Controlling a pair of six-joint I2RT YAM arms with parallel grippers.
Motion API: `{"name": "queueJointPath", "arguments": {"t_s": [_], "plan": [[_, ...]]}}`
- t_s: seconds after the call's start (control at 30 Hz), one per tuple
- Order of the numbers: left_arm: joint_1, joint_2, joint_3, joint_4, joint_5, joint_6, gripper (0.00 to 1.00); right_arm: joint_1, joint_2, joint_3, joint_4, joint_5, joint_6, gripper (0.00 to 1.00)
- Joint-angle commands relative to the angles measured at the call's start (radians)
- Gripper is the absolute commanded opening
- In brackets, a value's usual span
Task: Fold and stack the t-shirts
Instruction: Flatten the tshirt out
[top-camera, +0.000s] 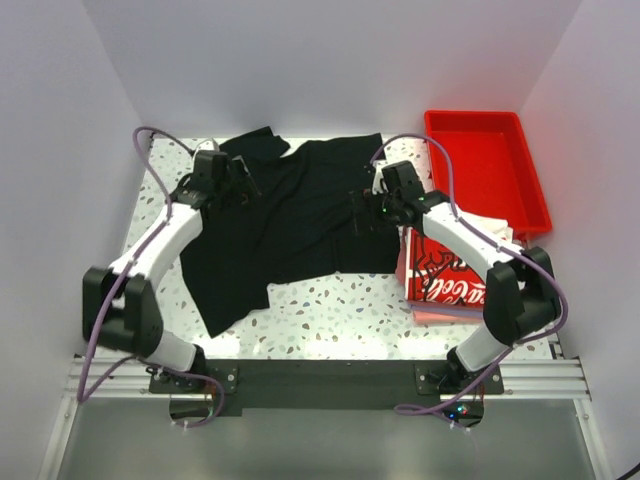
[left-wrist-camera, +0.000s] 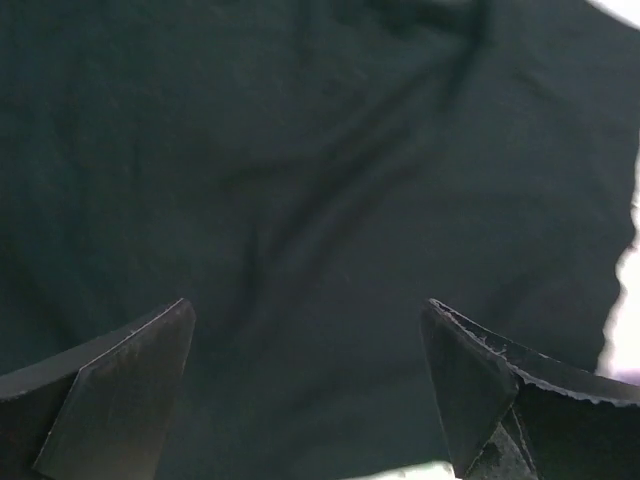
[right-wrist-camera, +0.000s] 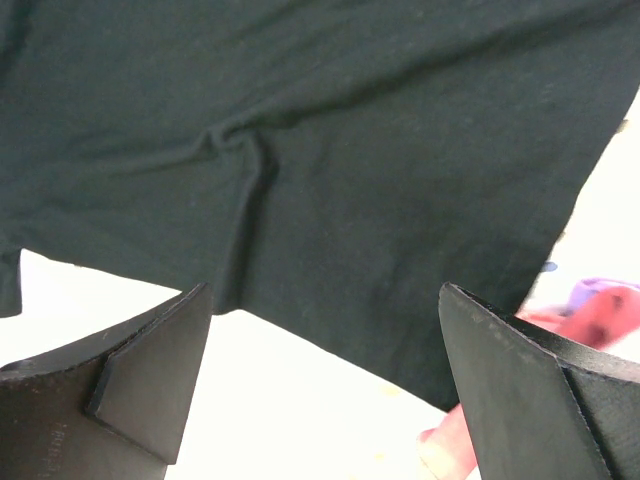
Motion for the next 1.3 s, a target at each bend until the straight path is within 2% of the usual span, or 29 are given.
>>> {"name": "queueJointPath", "arguments": {"t_s": [0.0, 0.13, 0.23, 0.33, 0.53, 0.87, 1.0, 1.27], "plan": [[0.041, 0.158, 0.093, 0.078, -0.012, 0.091, 1.0, 0.009, 0.035, -0.007, 0.017, -0.059, 0.022, 0.99], [0.105, 0.341, 0.22, 0.132, -0.013, 0.123, 1.0, 0.043, 0.079, -0.055, 0.031, -0.077, 0.032, 0.99], [0.17, 0.505, 0.325, 0.106, 0.053, 0.134, 1.0, 0.059, 0.111, -0.066, 0.034, -0.069, 0.036, 0.99], [0.208, 0.562, 0.345, 0.121, 0.048, 0.14, 1.0, 0.059, 0.133, -0.07, 0.05, -0.06, 0.036, 0.99], [0.26, 0.591, 0.258, 0.17, 0.048, 0.123, 1.0, 0.072, 0.173, -0.113, 0.062, -0.063, 0.05, 0.99], [0.374, 0.609, 0.196, 0.12, 0.041, 0.098, 1.0, 0.126, 0.119, -0.254, 0.045, -0.068, 0.105, 0.99], [0.414, 0.582, 0.14, 0.126, 0.06, 0.11, 1.0, 0.164, 0.066, -0.325, 0.036, -0.054, 0.156, 0.99], [0.418, 0.481, 0.064, 0.117, 0.119, 0.138, 1.0, 0.2, -0.042, -0.391, -0.001, -0.017, 0.219, 0.99]]}}
